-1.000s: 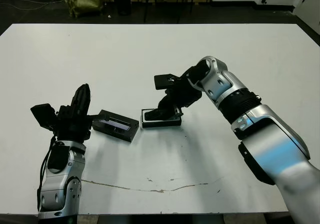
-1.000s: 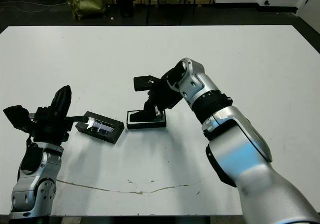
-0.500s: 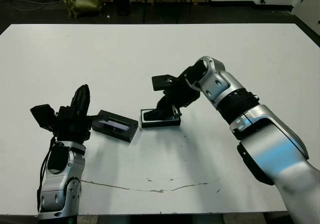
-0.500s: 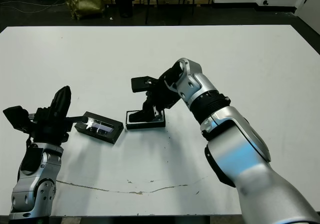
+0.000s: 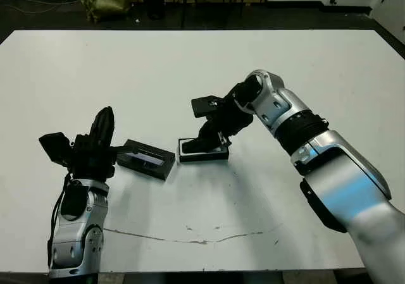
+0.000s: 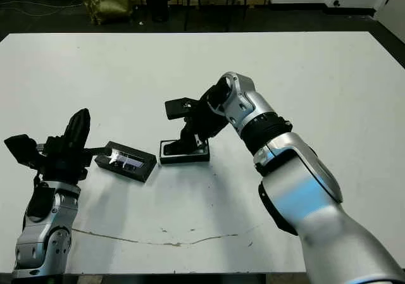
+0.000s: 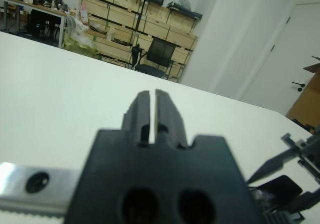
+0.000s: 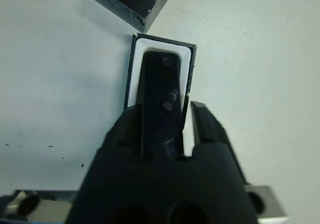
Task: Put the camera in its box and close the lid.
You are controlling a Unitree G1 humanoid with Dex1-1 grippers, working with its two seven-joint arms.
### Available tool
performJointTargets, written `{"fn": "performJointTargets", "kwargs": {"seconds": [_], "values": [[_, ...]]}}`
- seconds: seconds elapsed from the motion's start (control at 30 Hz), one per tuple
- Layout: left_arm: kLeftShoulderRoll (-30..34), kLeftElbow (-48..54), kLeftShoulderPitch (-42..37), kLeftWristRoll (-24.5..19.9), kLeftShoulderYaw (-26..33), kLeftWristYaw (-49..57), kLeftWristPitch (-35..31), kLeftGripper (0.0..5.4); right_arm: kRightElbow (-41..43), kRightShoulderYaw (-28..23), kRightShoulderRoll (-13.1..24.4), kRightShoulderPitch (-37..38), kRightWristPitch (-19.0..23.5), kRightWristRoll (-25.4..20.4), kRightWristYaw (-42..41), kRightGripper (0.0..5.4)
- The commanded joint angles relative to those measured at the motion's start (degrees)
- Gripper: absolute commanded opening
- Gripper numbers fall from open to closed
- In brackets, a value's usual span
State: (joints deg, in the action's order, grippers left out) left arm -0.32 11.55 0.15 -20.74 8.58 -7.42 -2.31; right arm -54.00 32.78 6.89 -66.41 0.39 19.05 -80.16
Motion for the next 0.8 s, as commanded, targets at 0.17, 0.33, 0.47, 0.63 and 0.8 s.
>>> {"fn": "performJointTargets", "kwargs": {"seconds": [0.17, 0.33, 0.47, 0.63, 0.8], "values": [[0.03, -0.08, 0.33, -0.05, 0.06, 0.88, -2.02, 0.00, -5.16, 0.52, -0.17, -4.14, -3.17, 1.19, -2.96, 3.49], [-0.22, -0.06, 0.40, -0.06, -0.14, 0.80, -1.82, 0.00, -8.10, 0.04, -0.67, -6.71, -2.08, 1.96, -4.27, 4.54], [-0.22, -0.20, 0.45, 0.01, -0.16, 0.72, -1.65, 0.00, -8.70, -0.85, -0.88, -7.04, -2.08, 1.60, -4.30, 5.39], [-0.13, -0.09, 0.64, 0.60, -0.32, 0.92, -1.23, 0.00, -8.73, -0.87, -1.32, -7.52, -0.93, 2.15, -4.02, 5.39], [-0.03, -0.50, 0.58, 0.22, -0.19, 0.50, -0.95, 0.00, -9.04, -1.37, -1.28, -7.78, -1.36, 2.14, -3.82, 5.39]]}}
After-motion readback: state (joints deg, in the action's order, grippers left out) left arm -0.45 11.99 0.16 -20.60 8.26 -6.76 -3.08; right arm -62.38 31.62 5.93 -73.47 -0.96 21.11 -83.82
